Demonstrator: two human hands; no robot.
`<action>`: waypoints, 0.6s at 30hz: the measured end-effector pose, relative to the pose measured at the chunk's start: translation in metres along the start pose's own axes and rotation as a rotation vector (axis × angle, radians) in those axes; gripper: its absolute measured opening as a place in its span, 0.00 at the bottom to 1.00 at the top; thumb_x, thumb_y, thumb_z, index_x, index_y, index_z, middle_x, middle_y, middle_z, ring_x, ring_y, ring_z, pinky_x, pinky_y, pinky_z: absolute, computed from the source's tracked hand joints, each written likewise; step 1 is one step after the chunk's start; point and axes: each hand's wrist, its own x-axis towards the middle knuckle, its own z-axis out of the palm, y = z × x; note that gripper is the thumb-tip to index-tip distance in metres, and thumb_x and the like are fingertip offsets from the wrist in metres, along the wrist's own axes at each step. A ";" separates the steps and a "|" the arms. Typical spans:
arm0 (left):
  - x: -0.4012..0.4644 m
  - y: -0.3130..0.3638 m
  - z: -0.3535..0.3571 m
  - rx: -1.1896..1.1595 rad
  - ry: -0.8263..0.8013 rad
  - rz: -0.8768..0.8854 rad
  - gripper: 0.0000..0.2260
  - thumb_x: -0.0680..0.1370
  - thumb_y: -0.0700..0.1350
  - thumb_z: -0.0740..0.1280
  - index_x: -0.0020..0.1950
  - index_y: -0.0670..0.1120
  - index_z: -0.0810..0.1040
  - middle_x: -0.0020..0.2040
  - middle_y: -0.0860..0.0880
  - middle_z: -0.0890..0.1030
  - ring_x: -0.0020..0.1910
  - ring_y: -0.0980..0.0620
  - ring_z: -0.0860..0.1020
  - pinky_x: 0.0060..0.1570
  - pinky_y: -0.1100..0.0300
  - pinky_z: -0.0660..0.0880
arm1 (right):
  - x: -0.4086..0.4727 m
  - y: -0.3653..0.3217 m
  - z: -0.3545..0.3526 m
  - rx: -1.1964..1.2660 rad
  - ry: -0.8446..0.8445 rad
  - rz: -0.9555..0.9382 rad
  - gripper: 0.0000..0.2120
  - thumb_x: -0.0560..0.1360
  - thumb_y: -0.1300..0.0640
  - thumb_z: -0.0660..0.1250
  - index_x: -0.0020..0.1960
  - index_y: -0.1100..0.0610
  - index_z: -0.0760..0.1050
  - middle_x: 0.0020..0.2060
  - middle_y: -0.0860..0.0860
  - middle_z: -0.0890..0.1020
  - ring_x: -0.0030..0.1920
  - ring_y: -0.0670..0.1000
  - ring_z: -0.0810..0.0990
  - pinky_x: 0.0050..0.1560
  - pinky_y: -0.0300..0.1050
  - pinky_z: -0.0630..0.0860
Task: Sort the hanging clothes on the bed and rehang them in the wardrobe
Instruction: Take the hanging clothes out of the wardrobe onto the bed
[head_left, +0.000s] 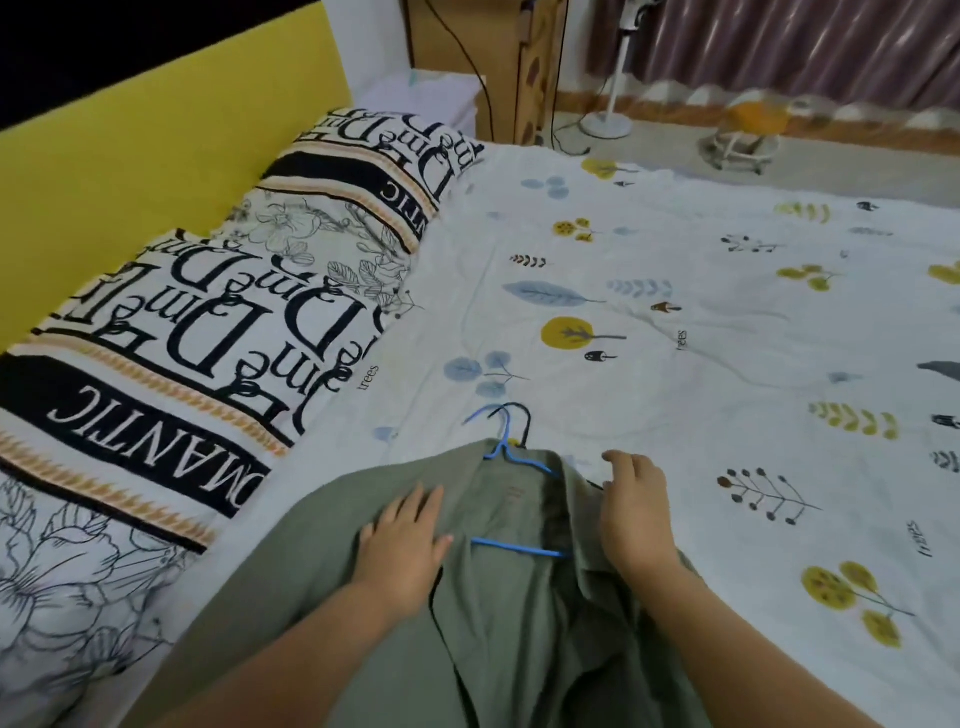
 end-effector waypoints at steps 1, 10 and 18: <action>0.003 -0.001 0.004 0.006 -0.027 -0.003 0.26 0.81 0.55 0.51 0.77 0.53 0.47 0.78 0.53 0.49 0.75 0.51 0.52 0.69 0.51 0.58 | -0.008 -0.005 0.003 0.034 0.005 -0.007 0.15 0.79 0.61 0.55 0.65 0.59 0.70 0.57 0.52 0.72 0.62 0.56 0.69 0.55 0.39 0.64; 0.006 -0.007 -0.018 -0.054 -0.251 0.044 0.24 0.81 0.54 0.55 0.73 0.43 0.59 0.73 0.42 0.63 0.71 0.43 0.63 0.69 0.51 0.62 | -0.039 -0.021 0.011 -0.486 -0.642 -0.160 0.23 0.81 0.48 0.52 0.73 0.57 0.59 0.74 0.56 0.58 0.74 0.57 0.55 0.71 0.52 0.60; -0.065 -0.022 -0.109 -0.007 -0.150 0.153 0.16 0.81 0.48 0.55 0.63 0.43 0.73 0.63 0.44 0.75 0.61 0.45 0.73 0.59 0.54 0.70 | -0.064 -0.103 -0.066 -0.512 -0.549 -0.286 0.07 0.78 0.61 0.55 0.45 0.56 0.71 0.56 0.59 0.78 0.57 0.58 0.77 0.46 0.45 0.69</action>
